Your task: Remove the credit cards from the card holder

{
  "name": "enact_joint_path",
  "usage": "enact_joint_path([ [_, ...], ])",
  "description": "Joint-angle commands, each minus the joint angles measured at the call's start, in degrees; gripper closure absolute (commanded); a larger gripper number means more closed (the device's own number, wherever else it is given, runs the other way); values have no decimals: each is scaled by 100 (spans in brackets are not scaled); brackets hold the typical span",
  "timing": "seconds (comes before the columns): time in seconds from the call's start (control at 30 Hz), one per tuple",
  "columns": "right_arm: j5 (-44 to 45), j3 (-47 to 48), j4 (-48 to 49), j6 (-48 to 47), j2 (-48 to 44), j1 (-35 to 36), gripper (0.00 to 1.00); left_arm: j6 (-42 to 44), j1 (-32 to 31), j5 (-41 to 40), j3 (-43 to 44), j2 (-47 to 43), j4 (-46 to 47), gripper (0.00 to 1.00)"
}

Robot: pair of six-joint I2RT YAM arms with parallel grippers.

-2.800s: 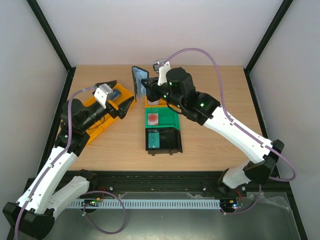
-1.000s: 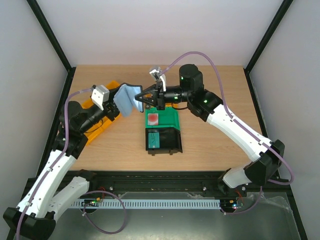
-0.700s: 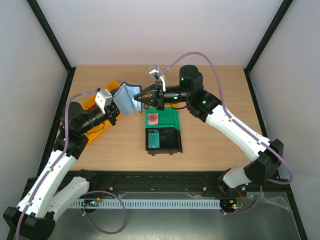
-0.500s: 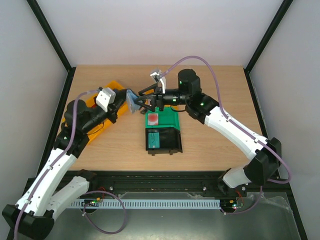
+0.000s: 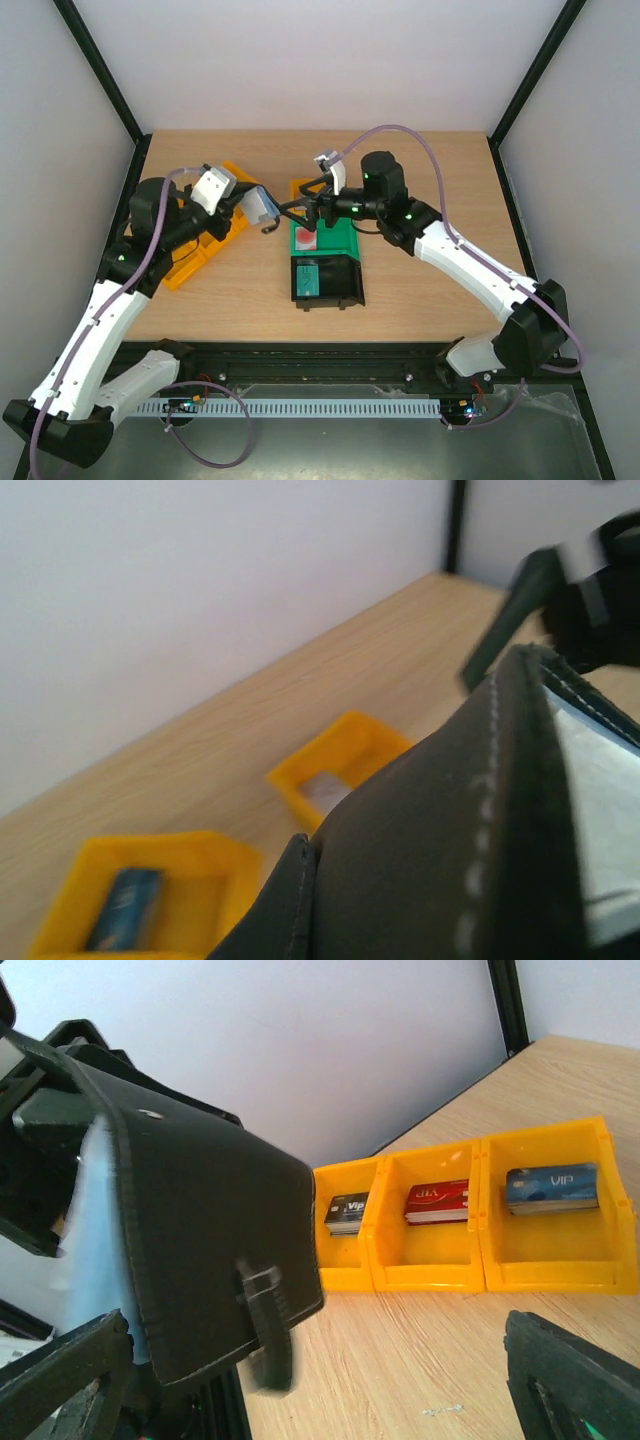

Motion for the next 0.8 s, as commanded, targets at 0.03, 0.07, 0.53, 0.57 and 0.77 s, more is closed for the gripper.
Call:
enact_joint_path([
  [0.03, -297, -210, 292, -416, -553, 13, 1, -1663, 270, 2601, 212, -109, 302, 98],
  [0.07, -452, -256, 379, -437, -615, 11, 1, -1810, 289, 2697, 216, -108, 404, 98],
  [0.53, 769, -485, 1101, -470, -950, 368, 1, -2530, 350, 1838, 551, 126, 620, 98],
  [0.57, 838, -516, 1397, -315, -905, 379, 1, -2532, 355, 1855, 546, 133, 619, 98],
  [0.77, 944, -323, 2198, 30, -561, 592, 1, -2470, 373, 1657, 584, 142, 566, 98],
])
